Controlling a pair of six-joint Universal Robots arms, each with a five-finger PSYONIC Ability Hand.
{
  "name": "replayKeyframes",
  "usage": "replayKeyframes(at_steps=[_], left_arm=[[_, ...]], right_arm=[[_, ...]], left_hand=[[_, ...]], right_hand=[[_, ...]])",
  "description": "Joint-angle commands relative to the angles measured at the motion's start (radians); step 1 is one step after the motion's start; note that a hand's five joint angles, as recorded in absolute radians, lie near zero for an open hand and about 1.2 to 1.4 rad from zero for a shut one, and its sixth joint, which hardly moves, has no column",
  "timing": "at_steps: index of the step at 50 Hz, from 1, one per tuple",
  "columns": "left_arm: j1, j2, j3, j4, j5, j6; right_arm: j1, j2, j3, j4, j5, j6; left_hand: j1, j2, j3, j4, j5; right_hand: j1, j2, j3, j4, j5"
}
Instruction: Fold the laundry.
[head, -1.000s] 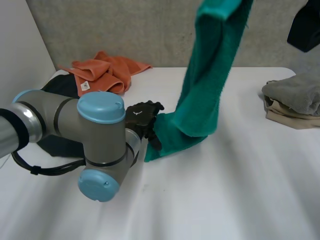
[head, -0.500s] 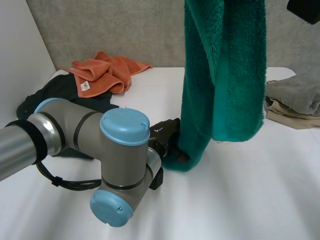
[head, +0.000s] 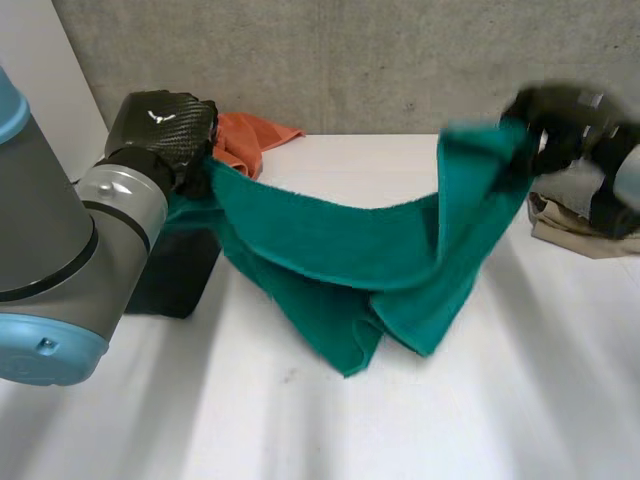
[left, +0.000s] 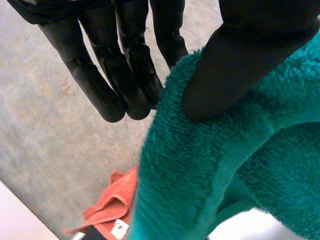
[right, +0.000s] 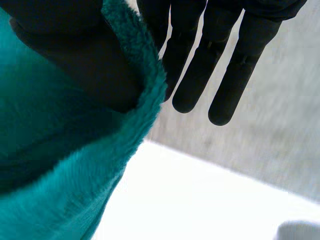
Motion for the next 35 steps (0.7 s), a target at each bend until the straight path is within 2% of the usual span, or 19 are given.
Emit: replayKeyframes(at_steps=[1, 4, 8, 11, 12, 13, 14, 15, 16, 19, 25, 31, 35], left_arm=[[-0.064, -0.196, -0.011, 0.006, 0.039, 0.113], [-0.083, -0.29, 0.01, 0.003, 0.029, 0.122], [-0.097, -0.418, 0.069, -0.006, -0.036, 0.113], [-0.103, -0.449, 0.096, -0.017, -0.091, 0.088], [-0.107, -0.446, 0.098, -0.013, -0.103, 0.071], [-0.109, -0.443, 0.096, -0.013, -0.102, 0.062], [-0.109, -0.436, 0.095, -0.011, -0.094, 0.053], [-0.109, -0.415, 0.086, -0.008, -0.072, 0.041], [-0.109, -0.4, 0.08, -0.008, -0.059, 0.035], [-0.1, -0.325, 0.034, -0.005, -0.025, 0.025], [-0.044, -0.165, -0.089, -0.005, -0.021, 0.021], [0.038, -0.047, -0.262, -0.016, -0.013, 0.019], [0.074, -0.036, -0.373, -0.011, 0.004, 0.024]], right_arm=[[-0.046, 0.254, 0.036, -0.094, -0.057, -0.202], [-0.054, 0.316, 0.032, -0.112, -0.057, -0.259], [-0.058, 0.379, 0.035, -0.148, -0.055, -0.306], [-0.06, 0.379, 0.046, -0.16, -0.051, -0.319], [-0.06, 0.371, 0.053, -0.16, -0.045, -0.319], [-0.06, 0.364, 0.056, -0.158, -0.039, -0.32], [-0.06, 0.356, 0.061, -0.158, -0.032, -0.323], [-0.058, 0.345, 0.066, -0.158, -0.026, -0.325], [-0.058, 0.318, 0.076, -0.157, -0.01, -0.334], [-0.054, 0.246, 0.104, -0.151, 0.007, -0.356], [-0.051, 0.134, 0.194, -0.145, -0.008, -0.463], [-0.057, 0.094, 0.343, -0.166, -0.112, -0.717], [-0.061, 0.101, 0.432, -0.244, -0.178, -0.869]], left_hand=[[0.228, 0.202, 0.211, 0.204, 0.24], [0.228, 0.202, 0.211, 0.204, 0.24], [0.228, 0.202, 0.211, 0.204, 0.24], [0.214, 0.188, 0.197, 0.19, 0.226], [-0.039, -0.065, -0.056, -0.063, -0.027], [-0.23, -0.256, -0.248, -0.255, -0.219], [-0.398, -0.424, -0.415, -0.422, -0.386], [-0.661, -0.687, -0.679, -0.686, -0.65], [-0.719, -0.745, -0.736, -0.743, -0.707], [-0.798, -0.824, -0.816, -0.823, -0.787], [-0.896, -0.922, -0.913, -0.92, -0.884], [-0.922, -0.948, -0.94, -0.947, -0.911], [-0.913, -0.939, -0.931, -0.938, -0.902]], right_hand=[[0.272, 0.221, 0.206, 0.199, 0.215], [0.272, 0.221, 0.206, 0.199, 0.215], [0.272, 0.221, 0.206, 0.199, 0.215], [-0.143, -0.195, -0.21, -0.217, -0.2], [-0.383, -0.435, -0.45, -0.457, -0.44], [-0.487, -0.539, -0.554, -0.561, -0.544], [-0.558, -0.61, -0.625, -0.632, -0.615], [-0.605, -0.657, -0.672, -0.679, -0.662], [-0.652, -0.704, -0.719, -0.726, -0.709], [-0.697, -0.748, -0.763, -0.77, -0.754], [-0.703, -0.754, -0.769, -0.776, -0.76], [-0.627, -0.678, -0.693, -0.7, -0.684], [-0.588, -0.64, -0.655, -0.662, -0.645]])
